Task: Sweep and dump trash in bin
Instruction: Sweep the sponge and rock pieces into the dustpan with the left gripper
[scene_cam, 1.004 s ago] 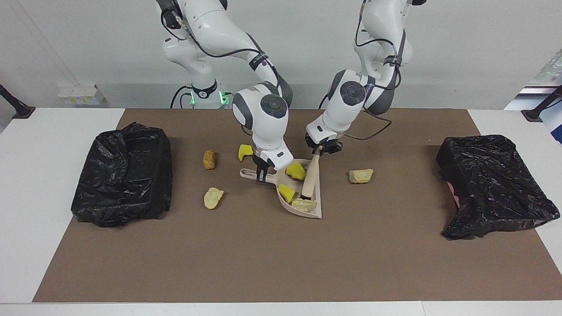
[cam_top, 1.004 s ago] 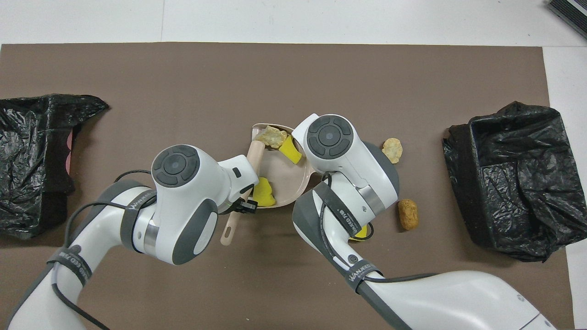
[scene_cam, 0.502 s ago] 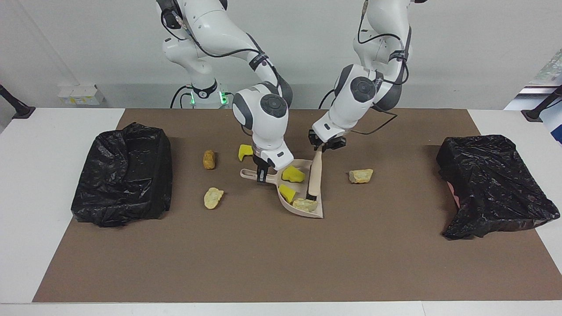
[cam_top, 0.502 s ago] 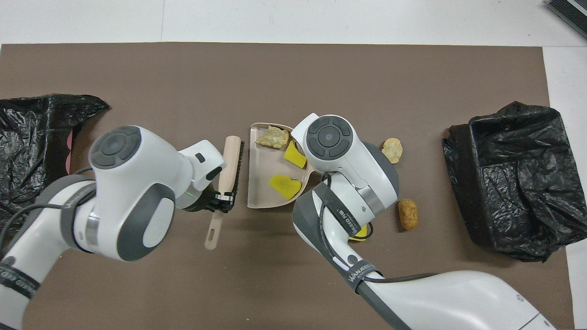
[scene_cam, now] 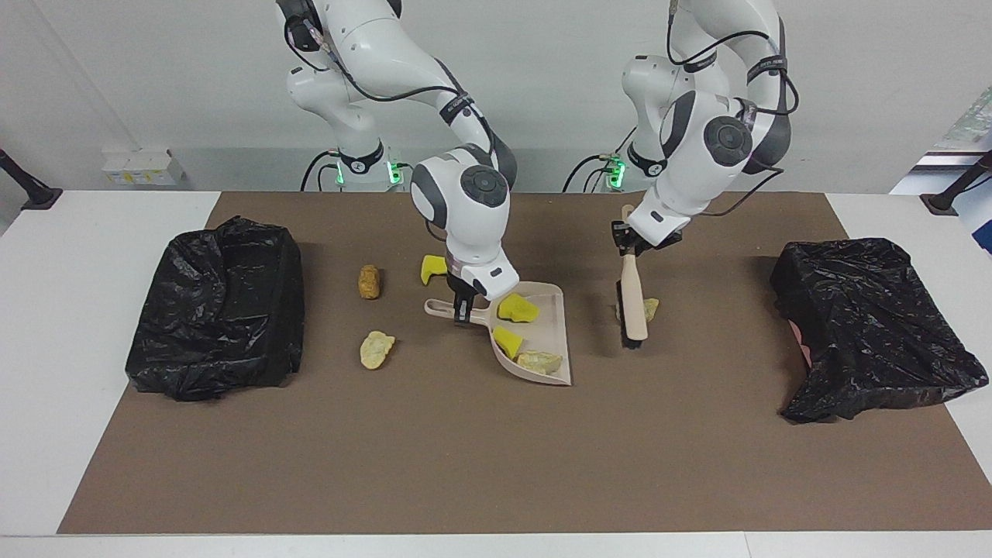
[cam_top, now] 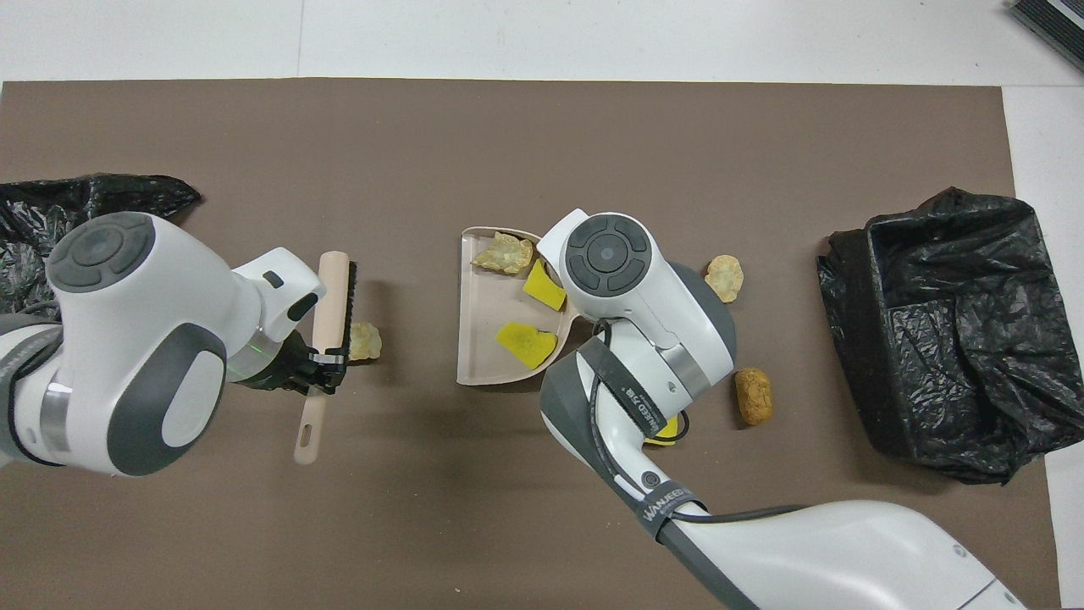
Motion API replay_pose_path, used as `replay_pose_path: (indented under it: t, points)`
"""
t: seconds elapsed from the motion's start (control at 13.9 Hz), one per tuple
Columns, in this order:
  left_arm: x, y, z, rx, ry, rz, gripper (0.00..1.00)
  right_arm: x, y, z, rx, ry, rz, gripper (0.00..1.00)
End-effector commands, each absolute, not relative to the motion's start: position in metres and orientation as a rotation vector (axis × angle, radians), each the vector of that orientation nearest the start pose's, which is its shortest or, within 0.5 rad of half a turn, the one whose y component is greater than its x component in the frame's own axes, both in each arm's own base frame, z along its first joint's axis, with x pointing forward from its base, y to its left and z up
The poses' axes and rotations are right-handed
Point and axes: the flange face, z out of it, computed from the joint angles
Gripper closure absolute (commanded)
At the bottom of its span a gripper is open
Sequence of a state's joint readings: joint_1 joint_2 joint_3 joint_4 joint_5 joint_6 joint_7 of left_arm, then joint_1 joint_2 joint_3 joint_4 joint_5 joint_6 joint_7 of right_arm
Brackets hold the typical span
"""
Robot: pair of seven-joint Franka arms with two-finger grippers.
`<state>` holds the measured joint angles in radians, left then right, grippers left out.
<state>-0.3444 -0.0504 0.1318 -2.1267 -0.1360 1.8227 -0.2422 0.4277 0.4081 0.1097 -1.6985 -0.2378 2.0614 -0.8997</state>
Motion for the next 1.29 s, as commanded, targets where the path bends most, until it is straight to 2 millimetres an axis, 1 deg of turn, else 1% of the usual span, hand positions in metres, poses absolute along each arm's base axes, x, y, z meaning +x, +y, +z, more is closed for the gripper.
replay_pose_path:
  t: [0.0,0.14,0.22,0.29,0.36,0.43,0.5,0.57,0.65,0.72,0.79,0.86,0.93,1.0,1.08,1.15,1.22]
  points:
    - [0.449,-0.100,0.400,-3.177,-0.212,0.410,1.00,0.573,0.326,0.358,-2.264,-2.420,0.105,1.00]
    - [0.439,-0.115,0.378,-3.163,-0.268,0.380,1.00,0.572,0.325,0.357,-2.262,-2.417,0.110,1.00]
    - [0.438,-0.138,0.374,-3.168,-0.256,0.329,1.00,0.572,0.325,0.355,-2.261,-2.412,0.116,1.00]
    - [0.439,-0.153,0.368,-3.166,-0.259,0.303,1.00,0.572,0.322,0.355,-2.264,-2.403,0.120,1.00]
    - [0.440,-0.166,0.366,-3.171,-0.252,0.282,1.00,0.571,0.320,0.353,-2.264,-2.399,0.127,1.00]
    - [0.435,-0.191,0.360,-3.176,-0.182,0.280,1.00,0.571,0.319,0.353,-2.267,-2.396,0.130,1.00]
    - [0.433,-0.209,0.354,-3.180,-0.127,0.261,1.00,0.571,0.318,0.353,-2.269,-2.392,0.130,1.00]
    - [0.430,-0.227,0.343,-3.184,-0.083,0.255,1.00,0.571,0.318,0.352,-2.272,-2.389,0.129,1.00]
    - [0.424,-0.251,0.342,-3.228,-0.065,0.250,1.00,0.571,0.318,0.352,-2.282,-2.381,0.128,1.00]
    - [0.420,-0.270,0.348,-3.283,-0.062,0.260,1.00,0.571,0.318,0.352,-2.282,-2.380,0.128,1.00]
    - [0.416,-0.293,0.353,-3.301,-0.007,0.261,1.00,0.571,0.318,0.352,-2.284,-2.379,0.128,1.00]
    - [0.410,-0.320,0.362,-3.321,0.063,0.245,1.00,0.571,0.318,0.352,-2.284,-2.379,0.128,1.00]
    - [0.406,-0.340,0.369,-3.345,0.096,0.243,1.00,0.572,0.319,0.353,-2.284,-2.379,0.125,1.00]
    - [0.406,-0.350,0.374,-3.360,0.103,0.251,1.00,0.572,0.319,0.353,-2.284,-2.377,0.125,1.00]
    - [0.407,-0.351,0.376,-3.362,0.104,0.251,1.00,0.572,0.319,0.353,-2.288,-2.372,0.122,1.00]
    - [0.409,-0.351,0.375,-3.360,0.097,0.257,1.00,0.573,0.320,0.354,-2.297,-2.365,0.116,1.00]
    - [0.414,-0.344,0.375,-3.356,0.076,0.266,1.00,0.574,0.320,0.355,-2.314,-2.350,0.109,1.00]
